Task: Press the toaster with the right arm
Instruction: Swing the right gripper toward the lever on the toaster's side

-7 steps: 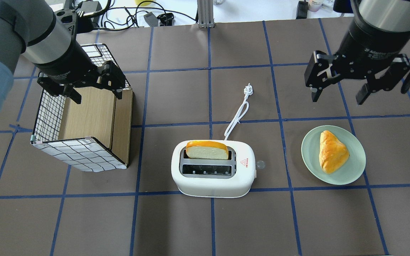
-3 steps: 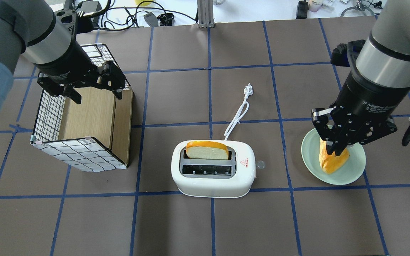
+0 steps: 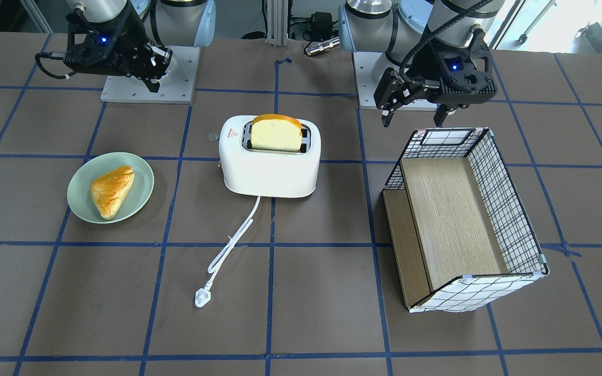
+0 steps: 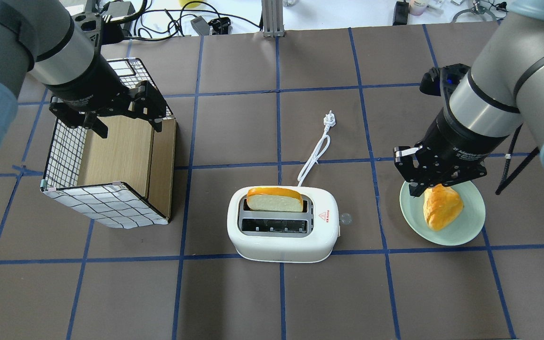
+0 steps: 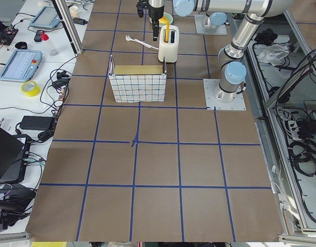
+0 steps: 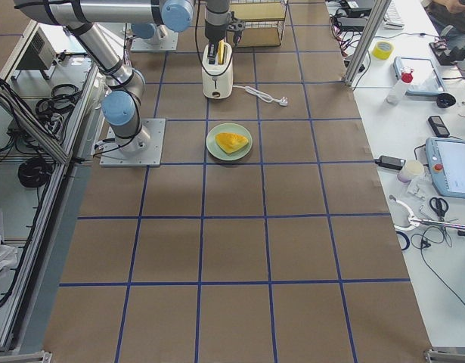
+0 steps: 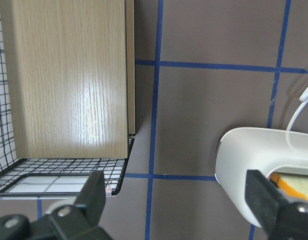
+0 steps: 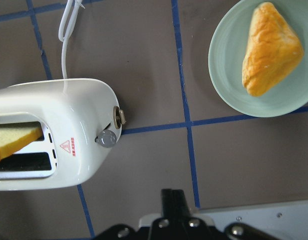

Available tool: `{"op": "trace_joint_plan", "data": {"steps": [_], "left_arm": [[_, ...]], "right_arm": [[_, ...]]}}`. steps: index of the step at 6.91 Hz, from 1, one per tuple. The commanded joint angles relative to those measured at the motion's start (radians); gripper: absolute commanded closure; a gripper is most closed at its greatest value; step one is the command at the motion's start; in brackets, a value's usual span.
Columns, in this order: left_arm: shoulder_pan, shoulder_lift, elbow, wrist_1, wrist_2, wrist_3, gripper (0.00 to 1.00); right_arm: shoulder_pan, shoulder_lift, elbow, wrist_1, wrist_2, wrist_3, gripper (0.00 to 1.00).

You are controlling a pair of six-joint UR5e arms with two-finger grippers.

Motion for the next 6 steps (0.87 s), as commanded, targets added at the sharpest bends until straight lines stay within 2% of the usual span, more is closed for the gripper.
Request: {"op": "trace_joint_plan", "data": {"steps": [1,2,4,6], "left_arm": [[0.000,0.000,0.000,-0.001,0.000,0.000,0.00],[0.000,0.000,0.000,0.000,-0.001,0.000,0.00],[0.000,0.000,0.000,-0.001,0.000,0.000,0.00],[0.000,0.000,0.000,-0.001,0.000,0.000,0.00]], "right_arm": [[-0.001,-0.001,0.135,-0.216,0.047,-0.014,1.00],[-0.002,-0.001,0.186,-0.283,0.070,-0.016,1.00],[-0.001,-0.001,0.220,-0.305,0.133,-0.017,1.00],[-0.001,-0.001,0.312,-0.451,0.194,-0.008,1.00]]}}
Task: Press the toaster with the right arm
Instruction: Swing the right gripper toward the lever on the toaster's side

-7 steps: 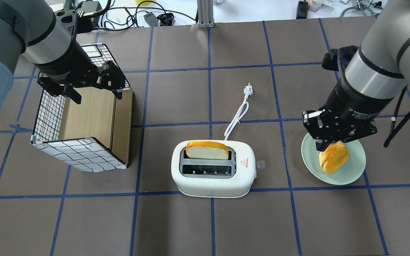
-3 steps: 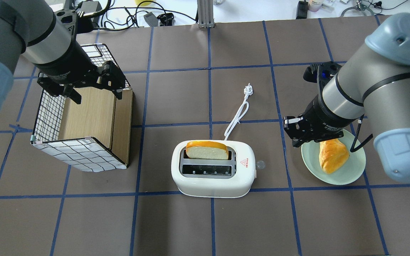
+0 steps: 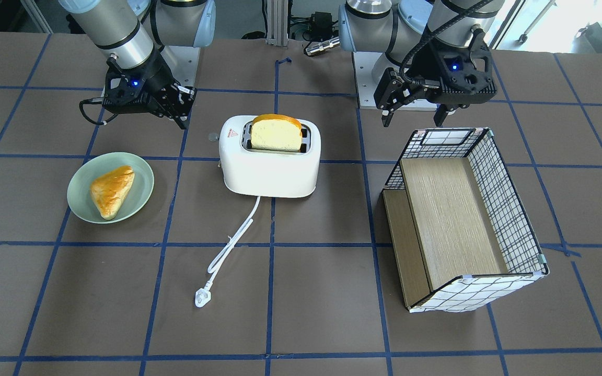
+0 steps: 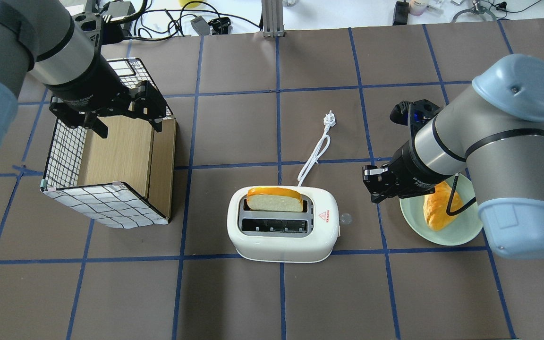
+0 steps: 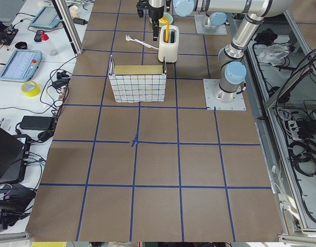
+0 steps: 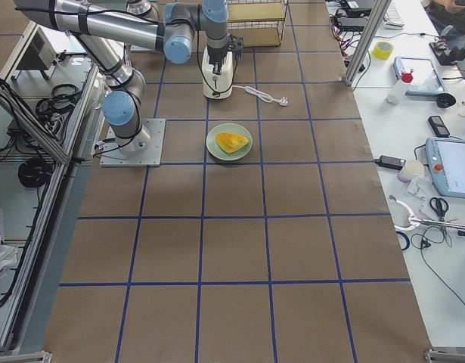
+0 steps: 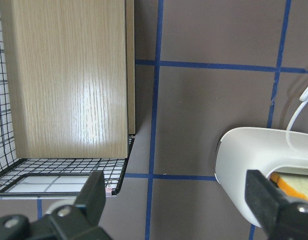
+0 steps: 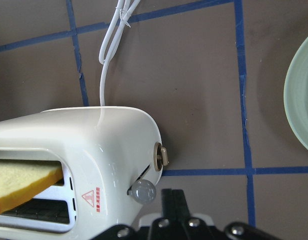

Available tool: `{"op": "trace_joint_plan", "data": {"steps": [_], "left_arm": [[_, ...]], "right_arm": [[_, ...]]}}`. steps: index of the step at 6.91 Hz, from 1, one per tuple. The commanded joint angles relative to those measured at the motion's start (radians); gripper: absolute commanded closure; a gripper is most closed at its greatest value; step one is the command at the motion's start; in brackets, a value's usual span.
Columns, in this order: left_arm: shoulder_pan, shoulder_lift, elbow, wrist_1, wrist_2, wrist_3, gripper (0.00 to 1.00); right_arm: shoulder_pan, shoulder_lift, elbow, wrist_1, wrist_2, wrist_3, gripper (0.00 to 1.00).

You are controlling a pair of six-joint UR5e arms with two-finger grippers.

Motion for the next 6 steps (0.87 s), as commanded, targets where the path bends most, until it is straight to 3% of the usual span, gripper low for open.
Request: {"op": "trace_joint_plan", "data": {"steps": [1,6], "left_arm": [[0.000,0.000,0.000,0.001,0.000,0.000,0.00],[0.000,0.000,0.000,-0.001,-0.001,0.000,0.00]], "right_arm": [[0.001,0.002,0.081,-0.124,0.062,0.005,1.00],[0.001,0.018,0.124,-0.135,0.137,-0.024,1.00]]}}
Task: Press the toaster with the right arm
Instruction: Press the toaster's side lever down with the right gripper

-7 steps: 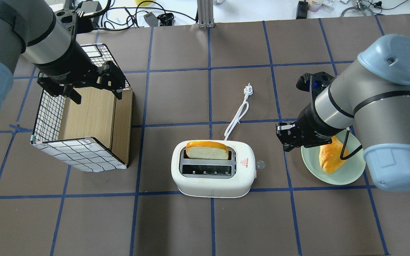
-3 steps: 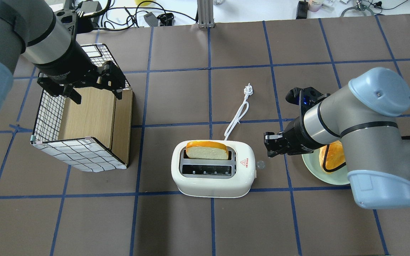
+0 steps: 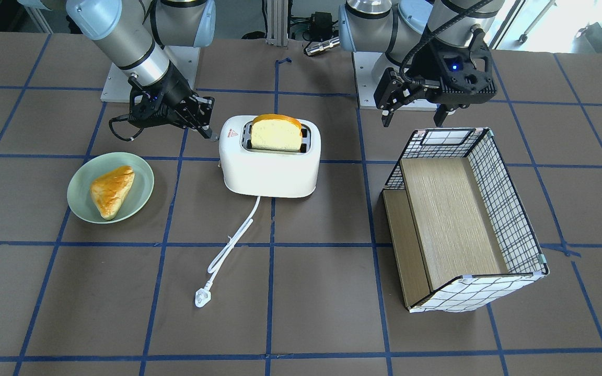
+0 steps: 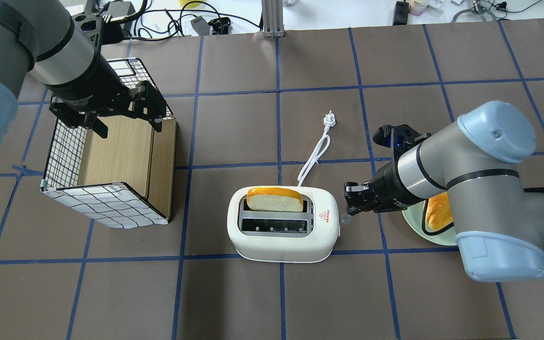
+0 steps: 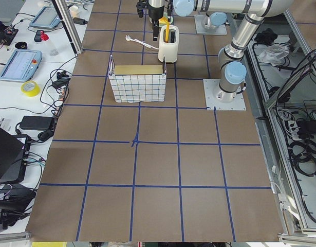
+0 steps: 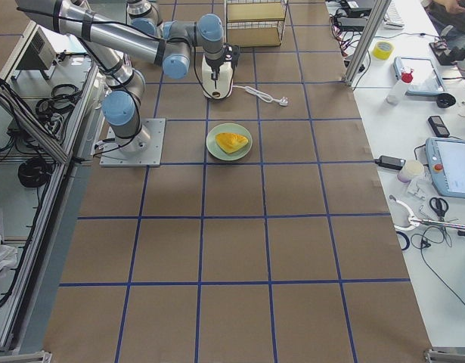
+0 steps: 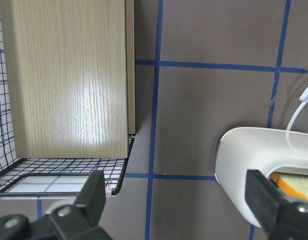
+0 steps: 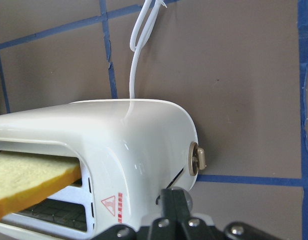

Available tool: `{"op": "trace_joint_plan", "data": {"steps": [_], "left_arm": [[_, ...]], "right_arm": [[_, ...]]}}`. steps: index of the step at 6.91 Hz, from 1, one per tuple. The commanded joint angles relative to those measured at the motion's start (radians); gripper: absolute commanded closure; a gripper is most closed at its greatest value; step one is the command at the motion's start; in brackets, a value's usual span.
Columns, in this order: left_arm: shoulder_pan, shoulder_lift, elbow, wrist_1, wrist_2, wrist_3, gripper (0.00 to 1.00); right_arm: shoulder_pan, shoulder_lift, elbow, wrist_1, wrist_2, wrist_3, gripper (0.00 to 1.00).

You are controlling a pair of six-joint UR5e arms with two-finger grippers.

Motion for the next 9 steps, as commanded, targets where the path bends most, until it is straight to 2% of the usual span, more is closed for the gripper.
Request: {"op": "trace_joint_plan", "data": {"steps": [1,9], "left_arm": [[0.000,0.000,0.000,-0.001,0.000,0.000,0.00],[0.000,0.000,0.000,0.001,0.000,0.000,0.00]], "right_arm": [[0.002,0.012,0.009,0.006,0.007,-0.011,1.00],[0.000,0.092,0.015,-0.014,0.005,-0.012,1.00]]}}
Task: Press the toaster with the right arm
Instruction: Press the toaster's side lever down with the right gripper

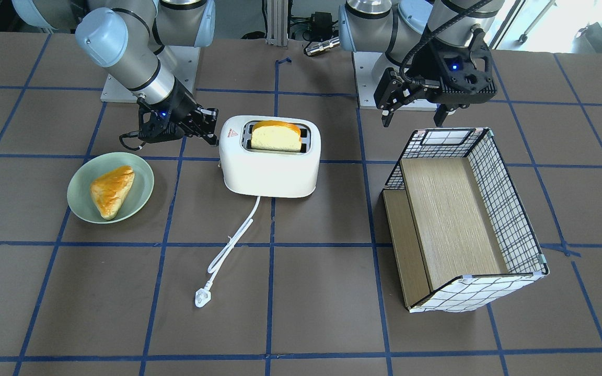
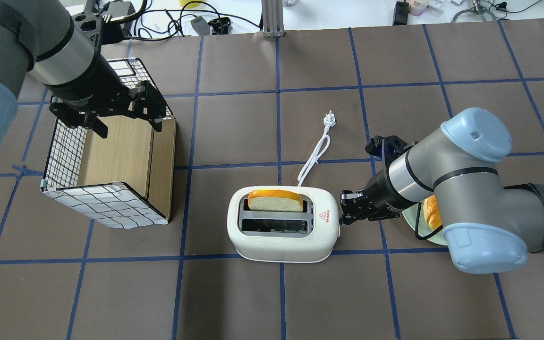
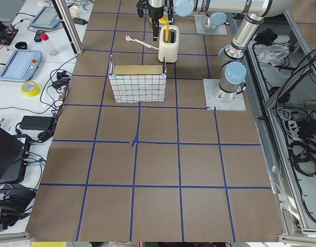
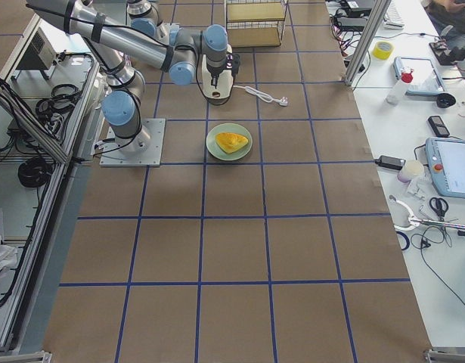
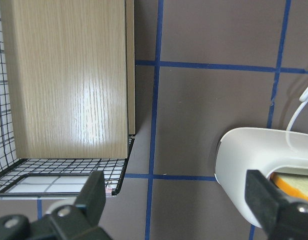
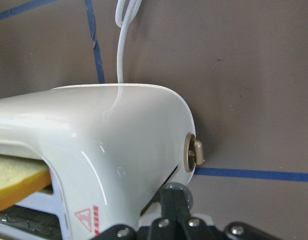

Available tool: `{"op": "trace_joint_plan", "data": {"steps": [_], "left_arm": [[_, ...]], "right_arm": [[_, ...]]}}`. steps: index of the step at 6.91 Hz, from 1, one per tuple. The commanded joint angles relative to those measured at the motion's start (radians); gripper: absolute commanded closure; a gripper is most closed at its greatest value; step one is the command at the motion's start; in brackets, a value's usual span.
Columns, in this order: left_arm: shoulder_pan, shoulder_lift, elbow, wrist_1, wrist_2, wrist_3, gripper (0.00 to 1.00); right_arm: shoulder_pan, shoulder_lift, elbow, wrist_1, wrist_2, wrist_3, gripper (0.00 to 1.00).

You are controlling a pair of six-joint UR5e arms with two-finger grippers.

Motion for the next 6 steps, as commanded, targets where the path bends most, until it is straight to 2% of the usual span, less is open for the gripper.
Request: {"op": "trace_joint_plan", "data": {"steps": [1,6], "left_arm": [[0.000,0.000,0.000,-0.002,0.000,0.000,0.00],[0.000,0.000,0.000,0.000,0.000,0.000,0.00]], "right_arm": [[-0.004,0.031,0.000,-0.012,0.000,-0.005,1.00],[-0.003,0.120,0.000,-0.027,-0.008,-0.003,1.00]]}}
